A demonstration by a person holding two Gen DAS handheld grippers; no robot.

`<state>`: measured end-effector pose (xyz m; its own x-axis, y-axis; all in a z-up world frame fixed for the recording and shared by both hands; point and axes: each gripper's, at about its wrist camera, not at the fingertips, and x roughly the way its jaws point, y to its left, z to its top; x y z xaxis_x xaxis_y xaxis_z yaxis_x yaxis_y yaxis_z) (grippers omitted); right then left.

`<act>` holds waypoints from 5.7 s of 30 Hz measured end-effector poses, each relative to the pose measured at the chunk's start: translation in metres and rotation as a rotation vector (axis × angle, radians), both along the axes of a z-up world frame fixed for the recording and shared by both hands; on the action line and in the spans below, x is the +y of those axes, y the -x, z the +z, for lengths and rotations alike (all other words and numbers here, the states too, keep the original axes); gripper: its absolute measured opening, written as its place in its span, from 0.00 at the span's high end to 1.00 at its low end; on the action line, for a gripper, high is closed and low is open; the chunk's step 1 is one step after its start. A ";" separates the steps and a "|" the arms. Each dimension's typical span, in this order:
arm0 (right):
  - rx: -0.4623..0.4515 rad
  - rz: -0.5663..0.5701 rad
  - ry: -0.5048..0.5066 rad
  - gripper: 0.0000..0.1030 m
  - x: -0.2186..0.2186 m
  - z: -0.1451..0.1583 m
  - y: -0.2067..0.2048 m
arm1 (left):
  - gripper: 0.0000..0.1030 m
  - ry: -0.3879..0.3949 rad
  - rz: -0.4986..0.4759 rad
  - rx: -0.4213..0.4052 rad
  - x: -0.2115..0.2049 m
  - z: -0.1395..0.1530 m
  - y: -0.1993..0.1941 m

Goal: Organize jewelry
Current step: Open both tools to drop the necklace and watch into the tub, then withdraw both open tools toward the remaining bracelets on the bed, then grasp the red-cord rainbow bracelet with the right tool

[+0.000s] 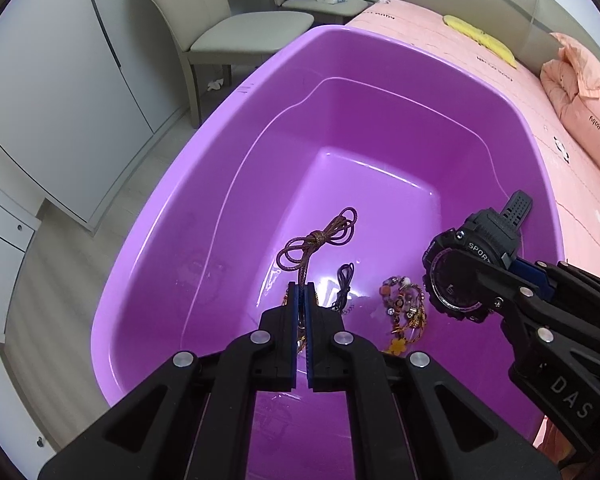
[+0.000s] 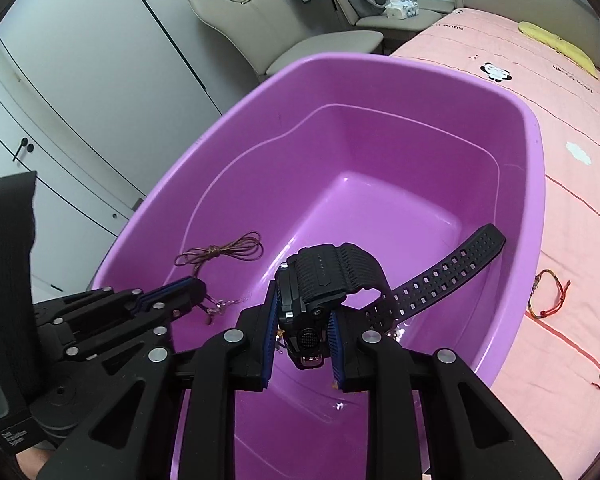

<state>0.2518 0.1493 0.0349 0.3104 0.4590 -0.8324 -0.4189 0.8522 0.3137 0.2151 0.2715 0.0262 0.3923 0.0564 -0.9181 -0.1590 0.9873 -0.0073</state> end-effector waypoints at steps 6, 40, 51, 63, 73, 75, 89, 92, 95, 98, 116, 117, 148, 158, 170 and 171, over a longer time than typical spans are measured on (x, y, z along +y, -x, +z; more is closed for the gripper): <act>-0.024 -0.009 0.050 0.58 -0.002 0.006 0.002 | 0.32 -0.069 0.034 -0.022 0.000 0.007 0.004; -0.106 -0.122 -0.020 0.40 -0.101 0.054 0.067 | 0.15 -0.089 0.034 -0.111 -0.040 0.055 0.048; -0.118 -0.212 -0.025 0.37 -0.170 0.054 0.093 | 0.14 -0.057 -0.079 -0.118 -0.104 0.062 0.053; -0.055 -0.348 -0.010 0.30 -0.247 0.022 0.124 | 0.07 0.001 -0.224 -0.149 -0.182 0.054 0.077; -0.074 -0.520 0.003 0.30 -0.330 -0.015 0.146 | 0.07 0.048 -0.313 -0.106 -0.246 0.016 0.069; -0.071 -0.554 0.009 0.30 -0.345 -0.025 0.147 | 0.07 0.054 -0.316 -0.096 -0.254 0.005 0.062; -0.086 -0.650 0.060 0.30 -0.396 -0.101 0.102 | 0.07 0.029 -0.310 -0.095 -0.293 -0.084 0.001; -0.085 -0.658 0.068 0.30 -0.399 -0.116 0.098 | 0.07 0.013 -0.322 -0.085 -0.297 -0.102 -0.003; -0.079 -0.655 0.078 0.30 -0.400 -0.127 0.091 | 0.07 0.006 -0.322 -0.081 -0.301 -0.117 -0.011; -0.086 -0.665 0.080 0.30 -0.401 -0.132 0.082 | 0.07 0.041 -0.317 -0.071 -0.306 -0.127 -0.024; -0.068 -0.694 0.113 0.30 -0.414 -0.161 0.045 | 0.07 -0.032 -0.365 -0.061 -0.331 -0.158 -0.065; -0.067 -0.695 0.114 0.30 -0.414 -0.162 0.043 | 0.07 -0.035 -0.366 -0.063 -0.332 -0.159 -0.066; -0.108 -0.681 0.217 0.30 -0.406 -0.177 0.004 | 0.05 -0.037 -0.343 -0.130 -0.344 -0.172 -0.113; -0.122 -0.672 0.233 0.34 -0.401 -0.179 0.005 | 0.12 -0.038 -0.366 -0.156 -0.347 -0.170 -0.114; -0.143 -0.587 0.233 0.86 -0.384 -0.174 0.010 | 0.94 -0.025 -0.476 -0.193 -0.368 -0.162 -0.095; -0.143 -0.587 0.226 0.88 -0.384 -0.174 0.010 | 0.95 -0.024 -0.476 -0.195 -0.368 -0.162 -0.095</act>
<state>0.2417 -0.2347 -0.1389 0.5719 -0.0032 -0.8203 0.1130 0.9908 0.0749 0.3098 -0.0967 -0.1360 0.5432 -0.1502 -0.8261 0.3105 0.9501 0.0314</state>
